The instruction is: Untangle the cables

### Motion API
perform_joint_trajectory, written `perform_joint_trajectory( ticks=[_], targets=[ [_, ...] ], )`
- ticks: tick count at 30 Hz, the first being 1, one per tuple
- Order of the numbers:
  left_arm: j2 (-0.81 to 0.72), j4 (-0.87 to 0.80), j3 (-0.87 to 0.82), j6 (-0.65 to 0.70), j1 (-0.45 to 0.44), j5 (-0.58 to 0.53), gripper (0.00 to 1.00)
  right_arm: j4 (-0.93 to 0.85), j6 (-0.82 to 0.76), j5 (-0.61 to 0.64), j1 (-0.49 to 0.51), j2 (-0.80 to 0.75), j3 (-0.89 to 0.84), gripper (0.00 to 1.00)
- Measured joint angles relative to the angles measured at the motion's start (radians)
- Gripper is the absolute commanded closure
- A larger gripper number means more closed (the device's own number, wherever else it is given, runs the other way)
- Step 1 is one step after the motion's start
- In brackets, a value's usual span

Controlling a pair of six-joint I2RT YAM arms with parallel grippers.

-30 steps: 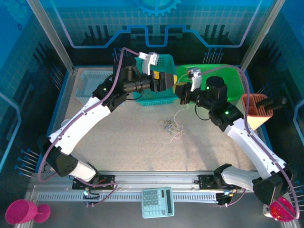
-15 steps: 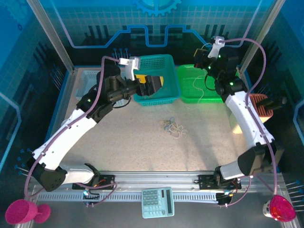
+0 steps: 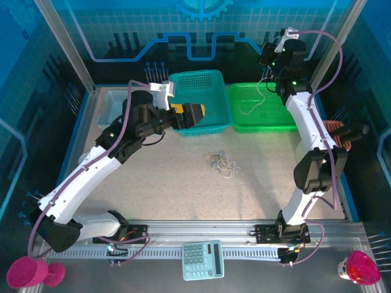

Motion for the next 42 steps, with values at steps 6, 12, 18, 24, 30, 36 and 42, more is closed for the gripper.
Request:
perform_joint_trajectory(
  ticks=[6, 12, 18, 24, 30, 36, 42],
  targets=[
    [0.0, 0.003, -0.011, -0.024, 0.0, 0.001, 0.01, -0.009, -0.016, 0.018, 0.0, 0.074, -0.007, 0.99],
    [0.003, 0.019, -0.03, -0.05, 0.001, 0.013, 0.01, 0.016, 0.022, 0.014, 0.006, 0.068, -0.268, 0.37],
    [0.02, 0.038, -0.031, -0.063, 0.001, 0.031, 0.01, -0.029, 0.055, -0.003, 0.009, 0.051, -0.385, 0.21],
    [0.034, 0.056, -0.052, -0.071, 0.001, 0.035, 0.01, -0.051, 0.056, -0.047, 0.009, -0.129, -0.387, 0.21],
    [0.048, 0.085, -0.091, -0.077, 0.001, 0.038, 0.01, -0.02, 0.065, -0.098, 0.023, -0.363, -0.51, 0.21],
    [0.066, 0.096, -0.126, -0.077, 0.001, 0.038, 0.01, -0.038, 0.093, -0.116, 0.09, -0.48, -0.758, 0.22],
    [0.068, 0.121, -0.179, -0.079, 0.001, 0.039, 0.01, -0.1, 0.138, -0.111, 0.179, -0.576, -1.012, 0.24]
  ],
)
